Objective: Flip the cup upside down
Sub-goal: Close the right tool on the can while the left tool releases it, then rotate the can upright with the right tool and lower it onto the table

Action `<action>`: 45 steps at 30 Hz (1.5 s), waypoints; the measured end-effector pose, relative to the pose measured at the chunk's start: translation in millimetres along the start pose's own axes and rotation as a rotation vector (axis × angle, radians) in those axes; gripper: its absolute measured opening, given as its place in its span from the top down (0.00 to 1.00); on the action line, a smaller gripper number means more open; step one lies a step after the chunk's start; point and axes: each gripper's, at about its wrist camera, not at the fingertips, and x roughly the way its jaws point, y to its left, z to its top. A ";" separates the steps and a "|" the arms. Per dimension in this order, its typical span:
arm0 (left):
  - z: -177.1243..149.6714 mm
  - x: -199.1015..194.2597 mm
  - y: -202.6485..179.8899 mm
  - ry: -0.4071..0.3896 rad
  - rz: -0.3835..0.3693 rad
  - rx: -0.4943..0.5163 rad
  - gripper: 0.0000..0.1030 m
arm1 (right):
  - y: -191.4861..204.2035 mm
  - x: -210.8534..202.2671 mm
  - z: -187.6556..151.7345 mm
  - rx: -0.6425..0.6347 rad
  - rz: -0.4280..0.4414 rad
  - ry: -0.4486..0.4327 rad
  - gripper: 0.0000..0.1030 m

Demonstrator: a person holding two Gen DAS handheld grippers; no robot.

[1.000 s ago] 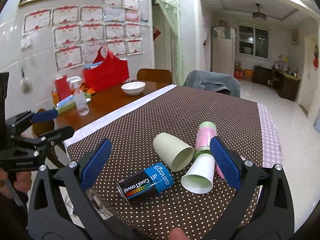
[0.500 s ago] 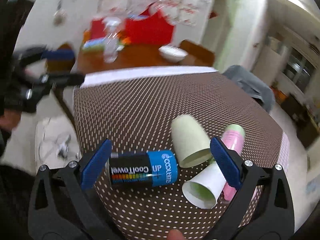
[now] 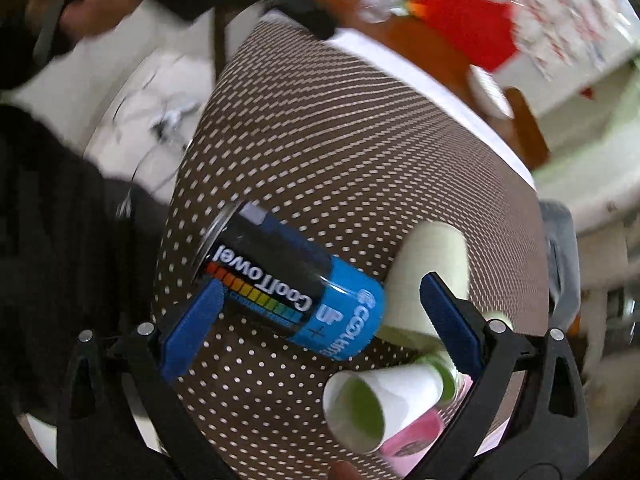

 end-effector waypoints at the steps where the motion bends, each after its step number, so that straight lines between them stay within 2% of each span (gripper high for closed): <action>1: 0.6 2.6 0.8 0.005 0.001 -0.004 0.19 | 3.0 3.7 2.5 -0.037 0.005 0.016 0.06; 6: 1.7 15.5 7.7 0.030 0.003 -0.025 0.19 | 15.5 20.9 11.7 -0.202 0.049 0.093 0.06; 12: 0.3 26.8 12.7 0.057 0.003 -0.037 0.19 | 24.8 32.7 19.5 -0.307 0.098 0.130 0.11; 17: -1.2 33.4 15.7 0.076 0.012 -0.045 0.19 | 29.7 45.3 23.8 -0.353 0.127 0.164 0.26; 20: -2.8 36.8 18.1 0.088 0.005 -0.051 0.19 | 30.1 48.6 24.6 -0.347 0.121 0.160 0.27; 25: -3.6 38.0 19.2 0.094 -0.001 -0.055 0.19 | 17.4 44.1 23.3 -0.246 0.115 0.118 0.29; 34: -1.3 26.4 16.3 0.063 -0.016 -0.041 0.19 | -21.5 23.7 10.9 0.076 0.101 0.001 0.32; 40: 0.4 13.1 8.1 0.025 -0.038 -0.003 0.19 | -36.9 7.0 0.5 0.294 0.079 -0.105 0.33; 45: -1.3 0.1 4.2 -0.007 -0.054 0.018 0.19 | -51.7 -9.6 -11.0 0.496 0.086 -0.229 0.34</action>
